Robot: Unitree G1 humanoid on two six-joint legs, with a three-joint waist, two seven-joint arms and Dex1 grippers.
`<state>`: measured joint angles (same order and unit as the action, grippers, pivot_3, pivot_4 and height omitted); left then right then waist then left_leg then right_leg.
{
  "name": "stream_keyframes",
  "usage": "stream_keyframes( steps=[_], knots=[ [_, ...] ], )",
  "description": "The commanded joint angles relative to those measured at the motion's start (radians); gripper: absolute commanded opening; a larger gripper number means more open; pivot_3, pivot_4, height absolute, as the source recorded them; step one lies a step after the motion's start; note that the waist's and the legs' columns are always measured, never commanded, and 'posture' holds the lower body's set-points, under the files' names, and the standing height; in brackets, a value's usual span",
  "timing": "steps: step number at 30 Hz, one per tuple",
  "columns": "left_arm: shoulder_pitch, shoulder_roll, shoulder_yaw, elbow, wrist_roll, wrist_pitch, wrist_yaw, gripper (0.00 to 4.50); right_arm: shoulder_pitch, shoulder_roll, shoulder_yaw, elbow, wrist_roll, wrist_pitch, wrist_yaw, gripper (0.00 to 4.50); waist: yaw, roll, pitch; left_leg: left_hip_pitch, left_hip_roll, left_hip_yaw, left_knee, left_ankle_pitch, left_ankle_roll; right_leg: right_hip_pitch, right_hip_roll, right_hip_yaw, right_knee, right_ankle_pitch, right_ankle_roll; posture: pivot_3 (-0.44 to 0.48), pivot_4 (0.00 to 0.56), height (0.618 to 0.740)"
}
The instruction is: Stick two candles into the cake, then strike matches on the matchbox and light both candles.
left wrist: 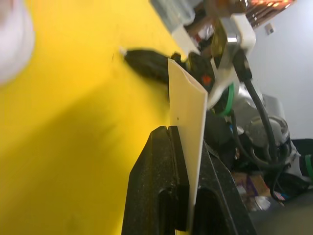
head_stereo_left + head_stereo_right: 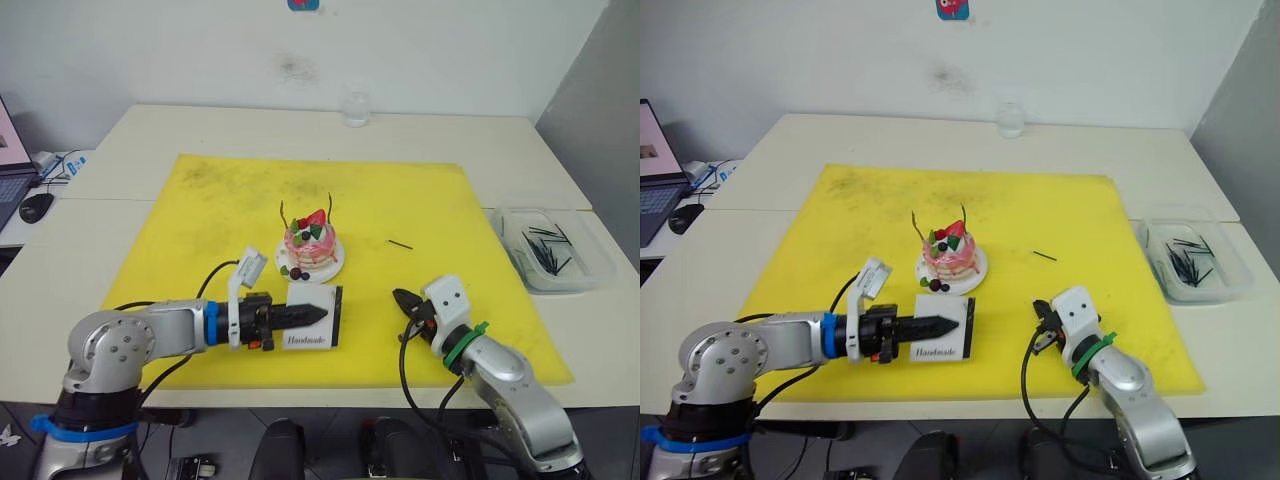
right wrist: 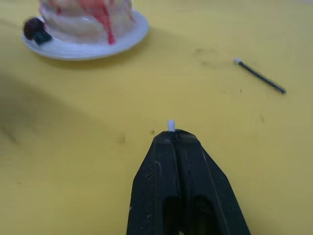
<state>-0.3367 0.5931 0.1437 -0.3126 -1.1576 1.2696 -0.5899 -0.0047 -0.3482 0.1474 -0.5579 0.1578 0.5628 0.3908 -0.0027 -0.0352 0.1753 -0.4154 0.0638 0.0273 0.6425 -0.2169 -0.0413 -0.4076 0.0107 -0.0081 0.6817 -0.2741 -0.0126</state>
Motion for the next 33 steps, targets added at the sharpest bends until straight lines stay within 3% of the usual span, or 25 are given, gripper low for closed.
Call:
stream_keyframes(
  steps=[1,5,9,33],
  knots=[
    [-0.052,-0.036,-0.023,-0.026,0.064,-0.067,0.055,0.0,-0.073,-0.068,-0.04,-0.132,0.062,0.072,0.065,0.01,0.001,0.0,0.0,0.0,0.0,0.0,0.0,0.0,0.0,0.0,0.0,0.0,0.0,0.0,0.0,0.0,0.15,0.74],
    [-0.106,-0.074,-0.073,-0.03,0.113,-0.096,0.075,0.0,-0.189,-0.211,-0.048,-0.223,0.127,0.154,0.181,0.01,0.0,0.0,0.0,0.0,-0.001,0.001,0.0,0.0,0.0,0.0,0.002,0.0,-0.001,0.0,0.0,0.0,0.15,0.74],
    [-0.132,-0.093,-0.091,-0.018,0.127,-0.1,0.072,0.0,-0.269,-0.274,-0.005,-0.229,0.139,0.19,0.219,0.01,-0.001,0.0,0.0,0.0,0.0,0.001,-0.001,0.0,0.0,0.0,0.002,0.0,-0.001,0.0,0.0,0.0,0.15,0.74],
    [-0.132,-0.099,-0.101,-0.045,0.069,-0.048,0.016,0.0,-0.315,-0.254,0.124,-0.174,0.032,0.179,0.172,0.01,-0.001,0.0,0.0,-0.001,0.0,0.001,0.0,0.0,0.0,0.0,0.002,-0.001,-0.001,0.0,0.0,0.0,0.15,0.74]
  ],
)
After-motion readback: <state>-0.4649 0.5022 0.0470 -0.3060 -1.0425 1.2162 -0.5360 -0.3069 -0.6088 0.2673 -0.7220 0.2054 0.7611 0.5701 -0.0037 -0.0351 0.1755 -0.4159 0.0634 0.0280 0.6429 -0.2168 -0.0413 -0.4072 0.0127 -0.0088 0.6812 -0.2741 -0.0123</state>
